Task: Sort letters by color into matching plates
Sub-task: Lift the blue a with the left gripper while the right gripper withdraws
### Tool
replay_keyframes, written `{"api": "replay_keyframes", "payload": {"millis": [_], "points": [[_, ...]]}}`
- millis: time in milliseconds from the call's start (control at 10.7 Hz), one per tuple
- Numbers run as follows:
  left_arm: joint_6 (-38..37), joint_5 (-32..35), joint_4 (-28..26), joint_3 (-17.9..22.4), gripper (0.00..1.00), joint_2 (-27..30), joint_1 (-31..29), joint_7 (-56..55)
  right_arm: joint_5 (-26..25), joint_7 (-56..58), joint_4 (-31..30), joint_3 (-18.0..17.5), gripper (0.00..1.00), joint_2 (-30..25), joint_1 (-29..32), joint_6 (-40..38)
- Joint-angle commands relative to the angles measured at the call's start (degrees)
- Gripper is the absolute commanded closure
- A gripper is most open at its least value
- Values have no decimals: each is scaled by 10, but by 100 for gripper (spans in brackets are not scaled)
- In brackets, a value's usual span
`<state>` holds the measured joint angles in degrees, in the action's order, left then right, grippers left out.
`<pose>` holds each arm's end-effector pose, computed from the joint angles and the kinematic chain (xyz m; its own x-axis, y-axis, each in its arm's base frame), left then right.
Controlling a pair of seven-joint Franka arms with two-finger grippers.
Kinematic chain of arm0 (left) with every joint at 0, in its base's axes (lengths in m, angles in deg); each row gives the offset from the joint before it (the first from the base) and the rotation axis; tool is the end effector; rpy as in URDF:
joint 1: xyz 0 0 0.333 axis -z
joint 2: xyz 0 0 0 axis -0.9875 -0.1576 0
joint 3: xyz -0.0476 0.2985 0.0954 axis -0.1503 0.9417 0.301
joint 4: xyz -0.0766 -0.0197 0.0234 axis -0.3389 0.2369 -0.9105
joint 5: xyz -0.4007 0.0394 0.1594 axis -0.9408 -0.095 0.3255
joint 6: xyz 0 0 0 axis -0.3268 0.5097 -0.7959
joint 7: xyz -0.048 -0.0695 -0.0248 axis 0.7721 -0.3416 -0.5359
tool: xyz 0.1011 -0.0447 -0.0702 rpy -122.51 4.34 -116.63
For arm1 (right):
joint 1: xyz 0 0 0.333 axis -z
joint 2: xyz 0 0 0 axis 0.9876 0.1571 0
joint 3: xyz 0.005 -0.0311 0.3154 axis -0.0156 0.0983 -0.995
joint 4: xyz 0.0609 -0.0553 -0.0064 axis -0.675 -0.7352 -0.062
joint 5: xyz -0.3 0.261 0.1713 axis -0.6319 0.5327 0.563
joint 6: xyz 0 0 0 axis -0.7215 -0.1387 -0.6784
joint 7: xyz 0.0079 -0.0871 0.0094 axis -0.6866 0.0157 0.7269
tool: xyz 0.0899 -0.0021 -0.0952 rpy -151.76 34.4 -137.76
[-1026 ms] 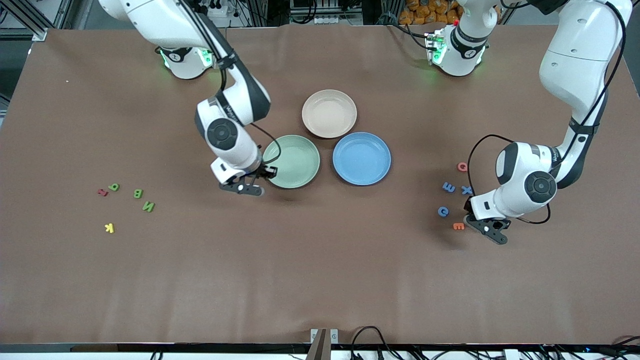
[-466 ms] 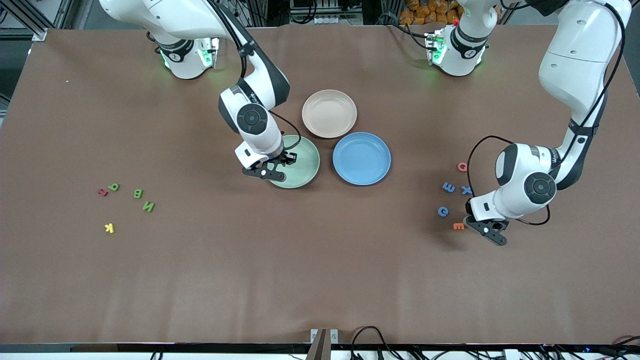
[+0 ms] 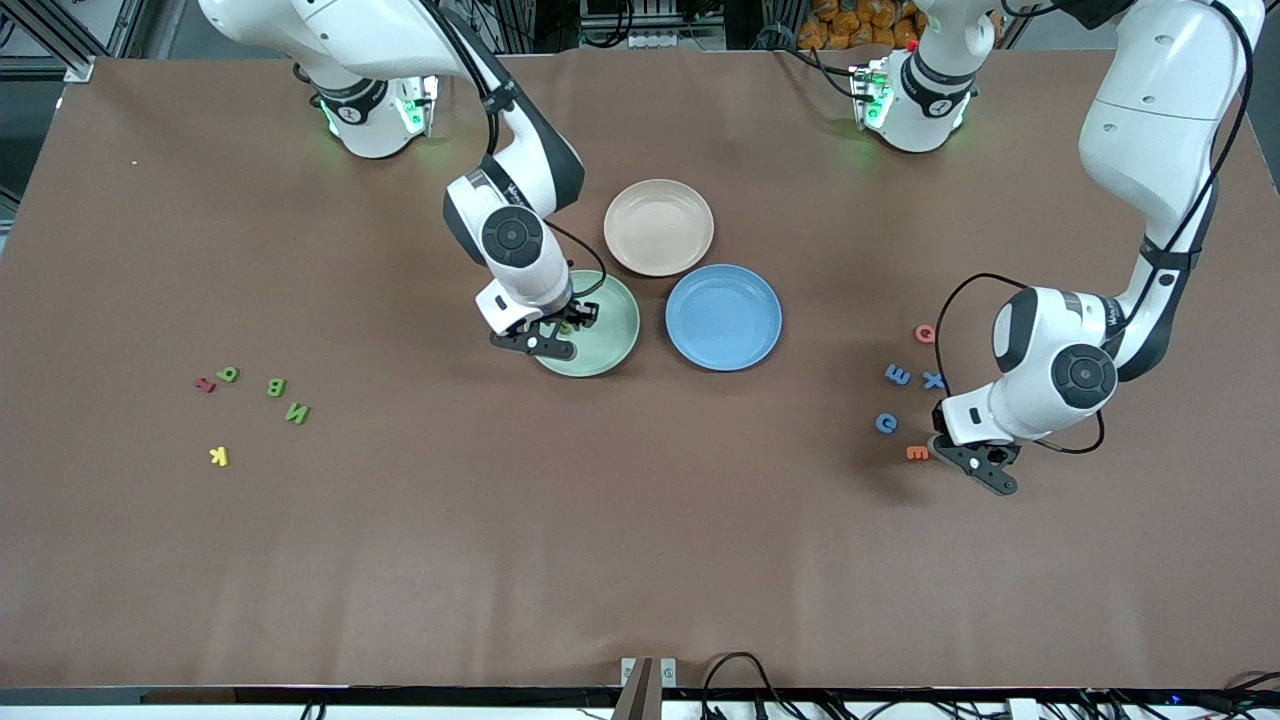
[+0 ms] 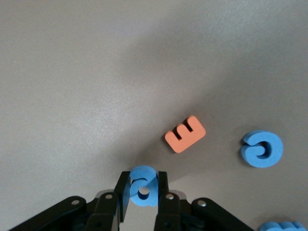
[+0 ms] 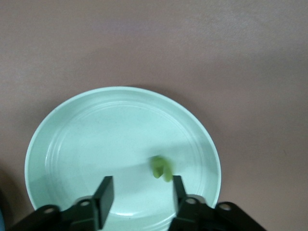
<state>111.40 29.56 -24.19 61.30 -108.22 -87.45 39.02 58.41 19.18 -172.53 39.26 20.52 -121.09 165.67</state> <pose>0.6702 -0.0522 0.1382 0.7973 -0.6036 0.0032 -0.6033 -0.7970 -0.0273 0.4873 0.4062 0.1791 0.9747 -0.1910 -0.1165 -0.1921 -0.9814 0.0017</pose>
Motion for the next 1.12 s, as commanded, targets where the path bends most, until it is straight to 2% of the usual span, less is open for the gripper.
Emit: {"api": "replay_keyframes", "payload": {"millis": [0,280,560,746,933,1026], "points": [[-37,11,-4,1,100,35,20,-52,-2,-10,2,2,0,-4,-7,-1],[-66,11,-7,-6,100,55,31,-94,-3,-6,2,9,0,-9,-2,-1],[-89,11,-10,-27,100,68,30,-141,-4,41,1,50,0,-15,1,-1],[-110,11,-10,-36,100,76,30,-164,-4,90,0,95,0,-19,5,-7],[-119,11,-16,-52,100,85,29,-196,-2,163,3,158,0,-23,3,-40],[-119,11,-23,-58,100,92,29,-208,-2,194,3,175,0,-31,7,-42]]}}
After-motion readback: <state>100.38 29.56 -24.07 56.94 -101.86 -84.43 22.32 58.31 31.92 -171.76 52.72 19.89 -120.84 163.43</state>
